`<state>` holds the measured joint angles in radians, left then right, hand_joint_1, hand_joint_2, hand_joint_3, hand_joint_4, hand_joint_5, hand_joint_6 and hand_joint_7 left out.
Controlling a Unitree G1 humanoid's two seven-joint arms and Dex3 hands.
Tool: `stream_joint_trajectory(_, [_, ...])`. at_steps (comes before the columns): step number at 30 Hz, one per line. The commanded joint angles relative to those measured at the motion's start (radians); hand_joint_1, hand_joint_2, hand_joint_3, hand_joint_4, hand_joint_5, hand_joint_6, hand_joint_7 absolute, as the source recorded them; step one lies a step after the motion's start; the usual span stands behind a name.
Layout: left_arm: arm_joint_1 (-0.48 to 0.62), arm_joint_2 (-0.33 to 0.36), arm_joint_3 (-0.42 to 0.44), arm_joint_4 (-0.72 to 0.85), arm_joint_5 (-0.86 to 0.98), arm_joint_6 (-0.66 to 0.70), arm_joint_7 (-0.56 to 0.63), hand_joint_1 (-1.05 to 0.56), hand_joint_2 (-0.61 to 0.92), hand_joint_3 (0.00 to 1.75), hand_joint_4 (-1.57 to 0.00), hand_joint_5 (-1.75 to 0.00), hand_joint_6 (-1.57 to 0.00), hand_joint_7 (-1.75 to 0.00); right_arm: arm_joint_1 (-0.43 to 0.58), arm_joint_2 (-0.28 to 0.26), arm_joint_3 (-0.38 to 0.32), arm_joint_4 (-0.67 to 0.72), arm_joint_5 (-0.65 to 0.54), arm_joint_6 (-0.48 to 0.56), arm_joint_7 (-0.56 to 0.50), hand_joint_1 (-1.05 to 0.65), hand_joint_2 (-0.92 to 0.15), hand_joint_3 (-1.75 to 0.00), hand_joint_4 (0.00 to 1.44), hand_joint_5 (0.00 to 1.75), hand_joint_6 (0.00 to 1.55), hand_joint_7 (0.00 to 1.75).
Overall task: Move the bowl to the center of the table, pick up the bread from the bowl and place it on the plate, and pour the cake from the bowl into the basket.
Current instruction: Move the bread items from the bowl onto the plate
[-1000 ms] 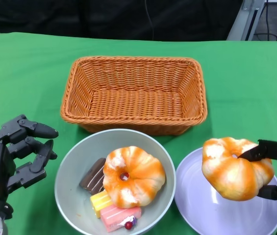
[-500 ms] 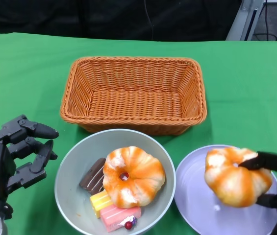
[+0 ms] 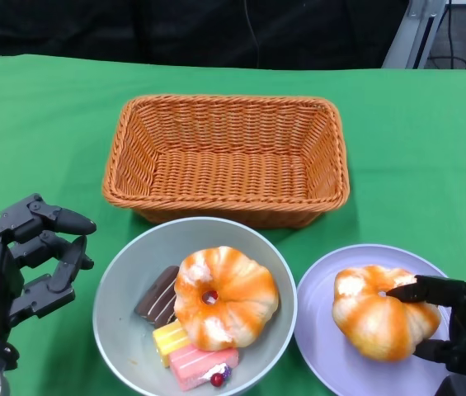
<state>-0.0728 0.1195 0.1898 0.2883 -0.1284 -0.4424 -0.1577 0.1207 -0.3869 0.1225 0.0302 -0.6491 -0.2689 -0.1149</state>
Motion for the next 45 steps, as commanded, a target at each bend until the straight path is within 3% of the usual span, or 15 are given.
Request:
stream_joint_trajectory(1, [0.002,0.017,0.009,-0.007,-0.006,0.002,-0.001,-0.07,0.57,0.86,-0.77,-1.40,-0.82,-1.05,-0.029,0.024,0.035,0.072,-0.010,-0.008,-0.038,-0.13,-0.92,-0.10,0.75,1.44,1.02,0.41])
stream_joint_trajectory(8, [0.001,0.018,0.008,-0.001,-0.010,-0.005,-0.009,-0.05,0.59,0.85,-0.77,-1.40,-0.82,-1.06,-0.062,0.047,0.079,0.132,-0.041,0.018,-0.076,-0.15,-0.92,-0.12,0.75,1.42,1.02,0.39])
stream_joint_trajectory(15, [0.006,0.016,0.007,-0.013,-0.002,0.002,-0.003,-0.07,0.58,0.85,-0.76,-1.40,-0.82,-1.06,-0.092,0.059,0.109,0.177,-0.060,0.040,-0.100,-0.18,-0.92,-0.08,0.79,1.25,1.03,0.27])
stream_joint_trajectory(20, [0.006,0.016,0.009,-0.011,-0.004,0.001,-0.005,-0.06,0.59,0.84,-0.76,-1.40,-0.82,-1.06,-0.107,0.059,0.125,0.198,-0.073,0.062,-0.108,-0.19,-0.92,-0.07,0.79,1.23,1.04,0.23])
stream_joint_trajectory(24, [0.003,0.016,0.010,-0.003,-0.009,-0.007,-0.010,-0.05,0.58,0.86,-0.76,-1.41,-0.82,-1.06,-0.104,0.044,0.138,0.176,-0.084,0.100,-0.073,-0.22,-0.92,-0.07,0.81,1.07,1.05,0.16])
stream_joint_trajectory(28, [0.002,0.017,0.009,-0.001,-0.006,-0.006,-0.010,-0.04,0.57,0.89,-0.76,-1.41,-0.82,-1.06,-0.062,0.005,0.151,0.018,-0.110,0.218,0.104,-0.28,-0.91,-0.04,0.63,0.90,0.83,0.02])
stream_joint_trajectory(31, [0.002,0.016,0.009,-0.005,-0.010,0.002,-0.010,-0.05,0.56,0.89,-0.76,-1.41,-0.82,-1.06,-0.042,-0.022,0.159,-0.099,-0.125,0.300,0.246,-0.35,-0.92,-0.02,0.45,0.66,0.56,0.00])
stream_joint_trajectory(33, [0.002,0.016,0.009,-0.006,-0.007,0.003,-0.007,-0.05,0.56,0.89,-0.76,-1.41,-0.82,-1.06,-0.034,-0.049,0.166,-0.192,-0.135,0.356,0.363,-0.42,-0.92,-0.04,0.37,0.32,0.39,0.00])
stream_joint_trajectory(35, [0.001,0.016,0.009,-0.003,-0.003,-0.001,-0.005,-0.06,0.57,0.88,-0.75,-1.40,-0.82,-1.06,-0.036,-0.073,0.168,-0.286,-0.136,0.410,0.484,-0.49,-0.92,-0.05,0.30,0.16,0.27,0.00])
stream_joint_trajectory(39, [-0.001,0.018,0.007,0.004,0.004,-0.011,-0.004,-0.05,0.57,0.88,-0.76,-1.41,-0.82,-1.06,-0.049,-0.090,0.164,-0.384,-0.126,0.477,0.625,-0.57,-0.92,-0.03,0.27,0.08,0.20,0.00])
stream_joint_trajectory(45, [0.000,0.013,0.007,0.001,-0.002,-0.011,-0.006,-0.04,0.57,0.89,-0.76,-1.41,-0.82,-1.07,-0.055,-0.096,0.166,-0.435,-0.134,0.513,0.699,-0.70,-0.92,-0.06,0.24,0.05,0.17,0.00])
